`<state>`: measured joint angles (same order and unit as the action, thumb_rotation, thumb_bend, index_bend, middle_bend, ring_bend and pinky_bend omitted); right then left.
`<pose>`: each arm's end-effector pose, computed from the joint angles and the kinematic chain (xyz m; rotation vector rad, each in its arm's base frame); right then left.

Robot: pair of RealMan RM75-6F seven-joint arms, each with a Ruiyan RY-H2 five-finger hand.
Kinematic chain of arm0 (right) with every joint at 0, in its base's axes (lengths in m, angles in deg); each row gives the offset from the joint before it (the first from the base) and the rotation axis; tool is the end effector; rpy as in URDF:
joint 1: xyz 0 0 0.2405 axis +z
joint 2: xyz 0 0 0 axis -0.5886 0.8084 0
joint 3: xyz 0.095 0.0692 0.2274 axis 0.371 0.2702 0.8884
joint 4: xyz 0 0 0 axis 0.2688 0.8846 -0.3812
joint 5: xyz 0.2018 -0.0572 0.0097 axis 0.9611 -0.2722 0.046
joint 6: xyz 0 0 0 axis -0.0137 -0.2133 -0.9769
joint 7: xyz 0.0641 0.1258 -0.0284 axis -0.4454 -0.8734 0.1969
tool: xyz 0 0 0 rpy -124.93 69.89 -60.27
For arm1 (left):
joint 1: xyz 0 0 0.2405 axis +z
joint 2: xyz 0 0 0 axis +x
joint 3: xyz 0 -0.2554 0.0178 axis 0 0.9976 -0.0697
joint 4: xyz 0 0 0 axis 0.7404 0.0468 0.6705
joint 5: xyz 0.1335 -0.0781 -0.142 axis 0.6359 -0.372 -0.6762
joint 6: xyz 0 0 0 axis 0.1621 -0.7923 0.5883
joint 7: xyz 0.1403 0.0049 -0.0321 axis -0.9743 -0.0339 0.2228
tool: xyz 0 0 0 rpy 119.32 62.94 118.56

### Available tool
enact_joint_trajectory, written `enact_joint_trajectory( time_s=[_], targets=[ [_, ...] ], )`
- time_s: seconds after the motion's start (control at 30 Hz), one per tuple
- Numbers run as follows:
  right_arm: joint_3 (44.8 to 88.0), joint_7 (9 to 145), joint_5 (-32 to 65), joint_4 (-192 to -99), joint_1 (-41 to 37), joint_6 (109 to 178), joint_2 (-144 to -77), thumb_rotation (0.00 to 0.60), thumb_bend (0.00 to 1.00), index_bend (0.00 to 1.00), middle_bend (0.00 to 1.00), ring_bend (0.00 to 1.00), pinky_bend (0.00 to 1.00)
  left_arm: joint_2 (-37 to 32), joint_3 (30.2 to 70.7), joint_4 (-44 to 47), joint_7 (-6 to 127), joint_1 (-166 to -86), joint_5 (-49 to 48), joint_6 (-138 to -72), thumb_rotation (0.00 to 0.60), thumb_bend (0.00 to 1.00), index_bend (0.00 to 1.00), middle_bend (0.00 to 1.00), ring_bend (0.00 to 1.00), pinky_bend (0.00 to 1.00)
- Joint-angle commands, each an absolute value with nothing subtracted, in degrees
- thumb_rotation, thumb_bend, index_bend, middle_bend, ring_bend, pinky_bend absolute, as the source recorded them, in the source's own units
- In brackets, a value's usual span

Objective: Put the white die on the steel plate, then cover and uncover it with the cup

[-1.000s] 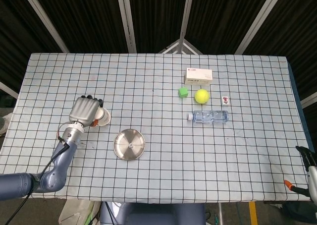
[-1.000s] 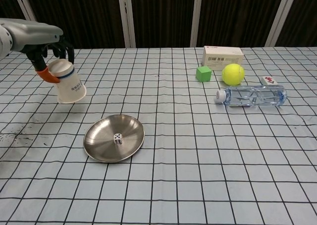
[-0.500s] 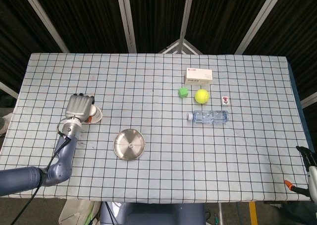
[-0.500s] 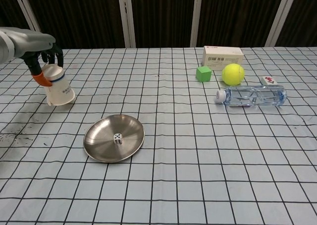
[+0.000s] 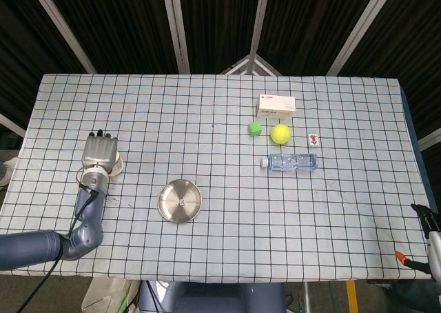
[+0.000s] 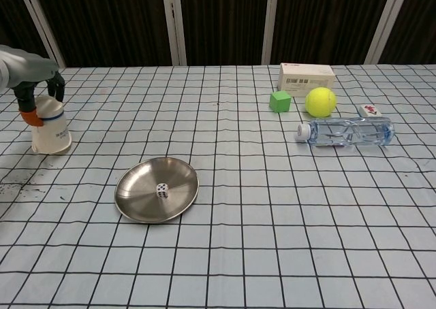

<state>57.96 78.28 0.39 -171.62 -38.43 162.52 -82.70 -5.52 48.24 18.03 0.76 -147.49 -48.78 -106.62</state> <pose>-0.3312 -0.1340 0.1928 1.2421 -1.0519 0.7120 -0.1813 0.3900 0.0459 -1.6173 -0.7789 -0.1877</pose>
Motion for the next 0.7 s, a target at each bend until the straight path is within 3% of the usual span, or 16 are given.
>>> enact_joint_trajectory(
  time_s=[0.03,0.3,0.47,0.53,0.6,0.7],
  targets=[
    [57.92,78.41,0.48,-171.76,-38.37,162.35,-82.68,0.6,0.04,0.12,0.14,0.15,0.14,-5.75,47.76,18.59,0.2,-147.61,-48.56,-106.29,0.6,0.29,0.0,0.0,0.0,0.12],
    [57.86,78.75,0.56,-171.91,-38.3,162.19,-82.75,0.6,0.04,0.12,0.14,0.15,0.13,-7.92,47.02,22.67,2.97,-146.17,-42.98,-106.1,0.6,0.26,0.0,0.0,0.0,0.08],
    [57.76,78.96,0.52,-171.98,-38.2,161.95,-82.83,0.6,0.04,0.12,0.14,0.15,0.13,-13.17,46.69,34.13,9.28,-142.59,-32.89,-110.37,0.6,0.24,0.0,0.0,0.0,0.07],
    [57.85,79.0,0.52,-172.01,-38.24,162.17,-82.86,0.6,0.04,0.12,0.14,0.15,0.13,-15.55,45.64,40.03,13.34,-139.23,-25.76,-115.1,0.6,0.24,0.0,0.0,0.0,0.07],
    [57.91,79.02,0.3,-172.17,-38.31,162.55,-82.8,0.6,0.04,0.12,0.14,0.15,0.13,-17.28,42.03,44.73,18.01,-133.49,-15.3,-122.79,0.6,0.24,0.0,0.0,0.0,0.07],
    [57.93,78.69,-0.41,-172.44,-38.65,163.55,-82.74,0.6,0.04,0.12,0.14,0.15,0.13,-16.74,35.57,43.52,24.22,-125.64,-3.69,-130.53,0.6,0.25,0.0,0.0,0.0,0.06]
  ],
)
